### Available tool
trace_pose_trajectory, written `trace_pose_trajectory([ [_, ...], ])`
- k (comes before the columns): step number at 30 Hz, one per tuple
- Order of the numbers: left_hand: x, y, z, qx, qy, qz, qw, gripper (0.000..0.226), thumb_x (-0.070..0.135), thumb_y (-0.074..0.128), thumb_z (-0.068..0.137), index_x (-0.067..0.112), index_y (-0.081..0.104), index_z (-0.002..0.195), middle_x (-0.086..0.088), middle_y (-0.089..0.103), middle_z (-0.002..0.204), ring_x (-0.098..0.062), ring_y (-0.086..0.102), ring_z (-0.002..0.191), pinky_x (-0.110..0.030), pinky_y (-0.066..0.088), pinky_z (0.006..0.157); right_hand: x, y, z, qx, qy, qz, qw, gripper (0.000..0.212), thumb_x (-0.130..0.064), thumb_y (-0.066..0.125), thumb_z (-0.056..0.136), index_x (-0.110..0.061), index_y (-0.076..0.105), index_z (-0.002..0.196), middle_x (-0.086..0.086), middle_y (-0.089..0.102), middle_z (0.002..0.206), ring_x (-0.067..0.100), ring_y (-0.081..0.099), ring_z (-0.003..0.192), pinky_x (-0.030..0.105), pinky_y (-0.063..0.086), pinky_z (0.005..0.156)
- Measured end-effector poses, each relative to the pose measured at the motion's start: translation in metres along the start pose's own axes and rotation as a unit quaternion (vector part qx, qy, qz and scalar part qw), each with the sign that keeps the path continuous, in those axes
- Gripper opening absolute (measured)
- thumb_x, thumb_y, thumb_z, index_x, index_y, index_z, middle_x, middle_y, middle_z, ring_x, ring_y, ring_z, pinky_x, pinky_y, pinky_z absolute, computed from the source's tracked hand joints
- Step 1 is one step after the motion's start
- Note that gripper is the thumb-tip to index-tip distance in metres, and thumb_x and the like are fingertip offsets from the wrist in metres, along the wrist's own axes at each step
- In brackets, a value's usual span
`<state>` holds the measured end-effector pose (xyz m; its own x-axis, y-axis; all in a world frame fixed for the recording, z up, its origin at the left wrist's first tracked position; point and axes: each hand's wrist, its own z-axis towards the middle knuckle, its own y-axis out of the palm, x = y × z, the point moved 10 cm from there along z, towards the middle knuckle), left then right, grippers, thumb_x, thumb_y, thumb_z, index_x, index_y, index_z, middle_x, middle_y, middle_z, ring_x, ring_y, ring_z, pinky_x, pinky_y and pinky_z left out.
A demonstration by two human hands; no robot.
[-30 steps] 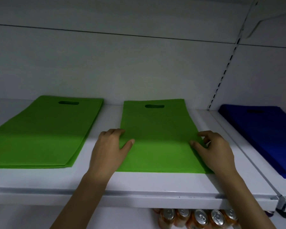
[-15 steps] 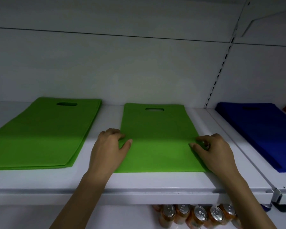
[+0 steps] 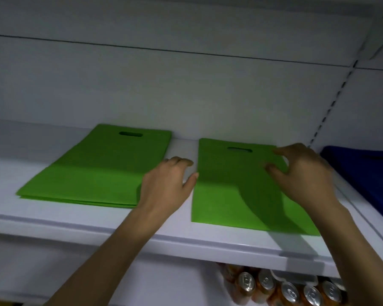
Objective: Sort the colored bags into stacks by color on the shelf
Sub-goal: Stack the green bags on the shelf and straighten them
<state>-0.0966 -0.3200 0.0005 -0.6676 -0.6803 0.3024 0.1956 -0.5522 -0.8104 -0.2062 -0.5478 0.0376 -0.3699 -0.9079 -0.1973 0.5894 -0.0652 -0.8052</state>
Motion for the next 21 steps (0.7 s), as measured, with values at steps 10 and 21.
trace_pose_trajectory([
  [10,-0.213,-0.064,0.015,-0.084,-0.142,0.126,0.978,0.045,0.039,0.056,0.092,0.018,0.055,0.131,-0.009,0.059,0.128,-0.030,0.054,0.117,-0.040,0.048,0.091,-0.223,0.095,0.044,-0.249,-0.095,0.114,0.957,0.049,-0.051,0.061,0.086,-0.020,0.059,0.125,0.002,0.057,0.131,0.022,0.054,0.119,0.032,0.045,0.097],
  [21,-0.295,-0.040,-0.013,-0.150,-0.199,0.126,0.960,0.078,0.065,0.038,0.091,0.006,0.042,0.143,-0.014,0.026,0.156,-0.032,0.025,0.141,-0.045,0.028,0.110,-0.261,0.200,0.017,-0.291,-0.030,0.042,0.955,0.071,-0.063,0.035,0.094,-0.006,0.046,0.134,0.014,0.041,0.144,0.032,0.040,0.130,0.041,0.035,0.102],
])
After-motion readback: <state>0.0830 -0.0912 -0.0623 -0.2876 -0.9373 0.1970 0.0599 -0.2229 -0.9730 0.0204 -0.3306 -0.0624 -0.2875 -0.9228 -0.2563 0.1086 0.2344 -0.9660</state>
